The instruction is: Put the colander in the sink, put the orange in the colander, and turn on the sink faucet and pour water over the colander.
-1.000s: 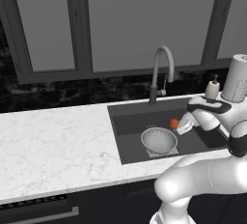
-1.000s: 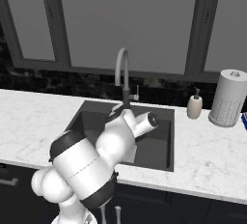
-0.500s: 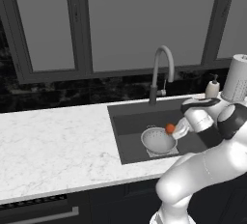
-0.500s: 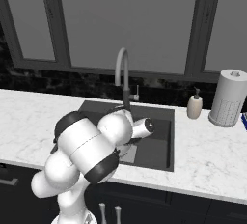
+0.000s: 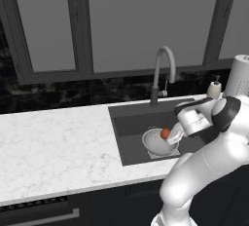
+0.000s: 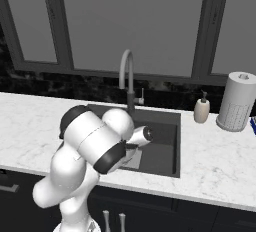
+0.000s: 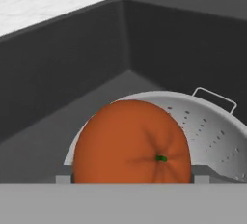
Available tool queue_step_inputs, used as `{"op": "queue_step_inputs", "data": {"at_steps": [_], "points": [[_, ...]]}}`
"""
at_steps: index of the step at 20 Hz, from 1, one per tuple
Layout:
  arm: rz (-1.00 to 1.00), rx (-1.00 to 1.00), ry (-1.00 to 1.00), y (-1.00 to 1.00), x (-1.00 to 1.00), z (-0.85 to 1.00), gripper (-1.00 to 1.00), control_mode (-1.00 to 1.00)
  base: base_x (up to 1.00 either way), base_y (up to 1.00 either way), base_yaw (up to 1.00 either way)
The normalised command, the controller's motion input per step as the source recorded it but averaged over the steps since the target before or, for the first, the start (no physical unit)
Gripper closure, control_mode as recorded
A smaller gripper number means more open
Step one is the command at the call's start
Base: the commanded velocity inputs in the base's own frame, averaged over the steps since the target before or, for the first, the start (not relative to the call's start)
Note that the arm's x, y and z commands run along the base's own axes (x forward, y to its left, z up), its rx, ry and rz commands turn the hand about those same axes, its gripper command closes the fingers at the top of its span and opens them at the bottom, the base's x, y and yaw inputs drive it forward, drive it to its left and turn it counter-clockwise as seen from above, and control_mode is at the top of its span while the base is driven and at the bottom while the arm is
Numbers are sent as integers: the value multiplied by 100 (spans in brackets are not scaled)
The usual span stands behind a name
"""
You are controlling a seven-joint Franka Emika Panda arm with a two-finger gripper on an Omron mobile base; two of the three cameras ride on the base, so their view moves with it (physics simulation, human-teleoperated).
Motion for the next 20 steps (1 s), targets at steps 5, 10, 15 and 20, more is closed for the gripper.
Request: {"op": "queue_step_inputs", "data": {"at_steps": [5, 10, 15, 20], "points": [[0, -2, -2, 8, 2, -30, 100, -100, 0, 0, 0], [0, -1, -2, 0, 11, -23, 100, -100, 0, 0, 0], [0, -2, -1, 1, 7, -14, -100, -100, 0, 0, 0], [0, 0, 0, 0, 6, -2, -100, -100, 0, 0, 0]]}}
